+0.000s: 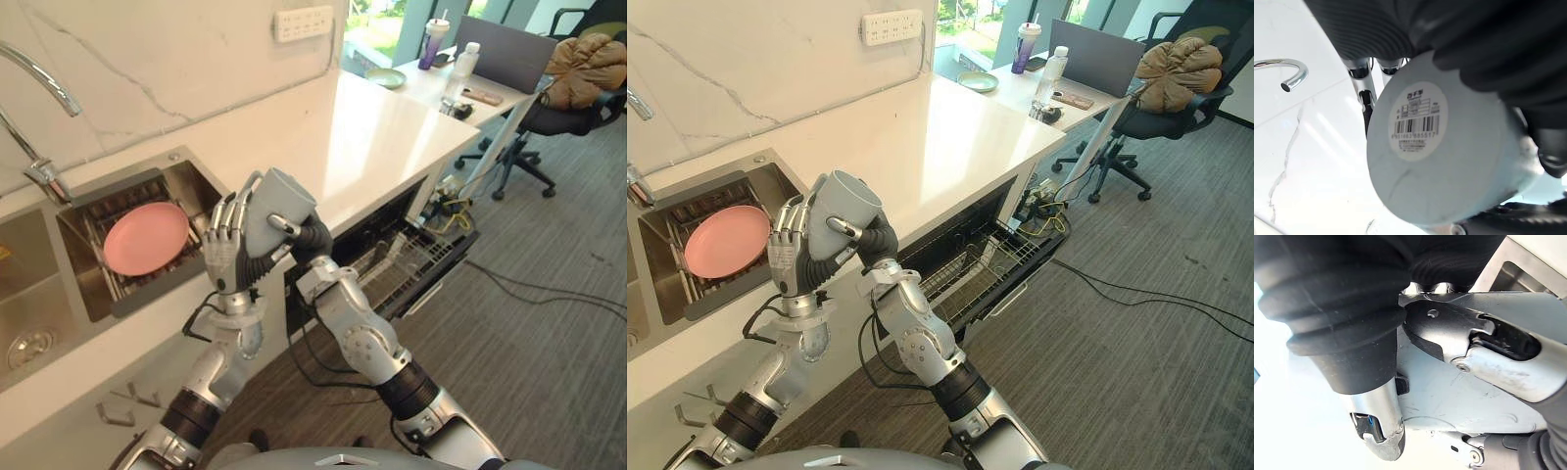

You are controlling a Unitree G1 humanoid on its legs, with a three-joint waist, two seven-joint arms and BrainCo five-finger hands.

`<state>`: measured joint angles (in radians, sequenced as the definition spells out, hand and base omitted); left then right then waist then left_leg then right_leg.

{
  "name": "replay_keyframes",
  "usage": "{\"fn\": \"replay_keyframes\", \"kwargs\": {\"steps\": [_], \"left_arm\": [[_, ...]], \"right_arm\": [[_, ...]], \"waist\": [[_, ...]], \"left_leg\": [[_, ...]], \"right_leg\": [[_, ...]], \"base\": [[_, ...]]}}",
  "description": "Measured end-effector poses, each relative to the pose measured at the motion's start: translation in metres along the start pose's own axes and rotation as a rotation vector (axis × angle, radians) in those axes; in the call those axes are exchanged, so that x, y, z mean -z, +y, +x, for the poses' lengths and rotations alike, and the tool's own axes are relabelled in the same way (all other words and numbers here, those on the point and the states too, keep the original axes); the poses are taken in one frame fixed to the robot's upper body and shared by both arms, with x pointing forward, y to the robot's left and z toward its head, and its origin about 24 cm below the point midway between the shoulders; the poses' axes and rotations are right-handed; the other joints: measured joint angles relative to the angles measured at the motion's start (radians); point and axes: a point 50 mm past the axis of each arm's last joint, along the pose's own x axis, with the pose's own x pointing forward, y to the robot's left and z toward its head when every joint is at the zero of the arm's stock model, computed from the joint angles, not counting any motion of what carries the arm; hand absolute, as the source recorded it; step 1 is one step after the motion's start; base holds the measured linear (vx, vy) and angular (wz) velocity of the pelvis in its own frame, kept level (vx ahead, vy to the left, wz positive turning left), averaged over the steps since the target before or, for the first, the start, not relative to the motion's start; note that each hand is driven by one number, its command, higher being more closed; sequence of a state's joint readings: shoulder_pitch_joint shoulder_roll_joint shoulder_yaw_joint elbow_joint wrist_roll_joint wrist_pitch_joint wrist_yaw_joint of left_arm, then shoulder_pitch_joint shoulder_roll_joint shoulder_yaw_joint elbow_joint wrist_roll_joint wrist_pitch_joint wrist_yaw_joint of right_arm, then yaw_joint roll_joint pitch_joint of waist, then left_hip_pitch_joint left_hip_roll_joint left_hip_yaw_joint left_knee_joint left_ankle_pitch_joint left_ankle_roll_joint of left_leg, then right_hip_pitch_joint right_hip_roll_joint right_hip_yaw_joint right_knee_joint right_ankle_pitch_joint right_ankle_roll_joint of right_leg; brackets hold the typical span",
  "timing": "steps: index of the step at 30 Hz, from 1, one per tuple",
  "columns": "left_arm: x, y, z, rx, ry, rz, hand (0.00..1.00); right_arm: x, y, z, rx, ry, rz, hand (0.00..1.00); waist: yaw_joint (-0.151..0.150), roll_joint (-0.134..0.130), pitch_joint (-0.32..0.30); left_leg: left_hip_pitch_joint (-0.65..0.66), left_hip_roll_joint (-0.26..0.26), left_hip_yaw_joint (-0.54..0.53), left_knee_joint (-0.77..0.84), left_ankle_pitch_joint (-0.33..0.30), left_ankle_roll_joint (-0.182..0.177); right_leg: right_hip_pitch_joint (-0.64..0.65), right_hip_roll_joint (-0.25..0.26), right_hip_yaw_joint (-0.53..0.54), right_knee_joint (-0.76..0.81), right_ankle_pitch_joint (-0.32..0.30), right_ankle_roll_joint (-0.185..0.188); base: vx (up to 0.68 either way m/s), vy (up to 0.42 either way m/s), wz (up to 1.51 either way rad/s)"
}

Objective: Walk over to the sink, pick up the cup, carry it to the dishwasher, place the cup inside the dishwasher, then close the dishwasher door

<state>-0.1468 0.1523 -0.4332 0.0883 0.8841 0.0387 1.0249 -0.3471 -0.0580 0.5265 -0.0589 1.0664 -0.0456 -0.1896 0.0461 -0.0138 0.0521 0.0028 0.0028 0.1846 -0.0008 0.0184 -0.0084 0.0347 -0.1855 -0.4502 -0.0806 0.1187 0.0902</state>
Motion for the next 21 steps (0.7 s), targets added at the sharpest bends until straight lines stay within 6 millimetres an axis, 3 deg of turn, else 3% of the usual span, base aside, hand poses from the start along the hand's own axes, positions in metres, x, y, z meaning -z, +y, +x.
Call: {"fn": "replay_keyframes", "kwargs": {"steps": [10, 17, 18, 21], "left_arm": [[-0.002, 0.010, 0.002, -0.055, -0.057, -0.040, 1.00], [-0.001, 0.019, -0.001, -0.078, -0.100, -0.065, 1.00], [0.000, 0.021, -0.002, -0.082, -0.109, -0.066, 0.00], [0.003, 0.024, -0.007, -0.071, -0.116, -0.070, 0.00]], "right_arm": [[-0.002, 0.005, 0.000, -0.110, 0.009, 0.097, 1.00], [0.002, 0.010, -0.002, -0.160, -0.008, 0.158, 1.00], [0.003, 0.011, -0.002, -0.163, -0.009, 0.166, 1.00], [0.005, 0.013, -0.003, -0.168, -0.014, 0.156, 1.00]], "waist": [[0.017, 0.003, -0.002], [0.042, 0.024, -0.022], [0.043, 0.024, -0.023], [0.044, 0.024, -0.023]], "left_leg": [[-0.007, -0.006, -0.036, 0.000, 0.001, 0.001], [-0.021, -0.006, -0.068, 0.016, 0.001, -0.001], [-0.021, -0.006, -0.073, 0.016, 0.000, -0.001], [-0.022, -0.006, -0.075, 0.016, -0.005, -0.009]], "right_leg": [[0.007, -0.002, -0.021, 0.000, 0.000, 0.000], [0.019, -0.002, -0.048, 0.000, 0.005, 0.009], [0.022, -0.002, -0.052, 0.000, 0.004, 0.009], [0.022, -0.002, -0.054, 0.000, -0.005, 0.001]], "base": [[0.00, 0.011, 0.06], [0.00, 0.012, 0.13], [-0.03, 0.017, 0.14], [-0.03, 0.014, 0.03]]}}
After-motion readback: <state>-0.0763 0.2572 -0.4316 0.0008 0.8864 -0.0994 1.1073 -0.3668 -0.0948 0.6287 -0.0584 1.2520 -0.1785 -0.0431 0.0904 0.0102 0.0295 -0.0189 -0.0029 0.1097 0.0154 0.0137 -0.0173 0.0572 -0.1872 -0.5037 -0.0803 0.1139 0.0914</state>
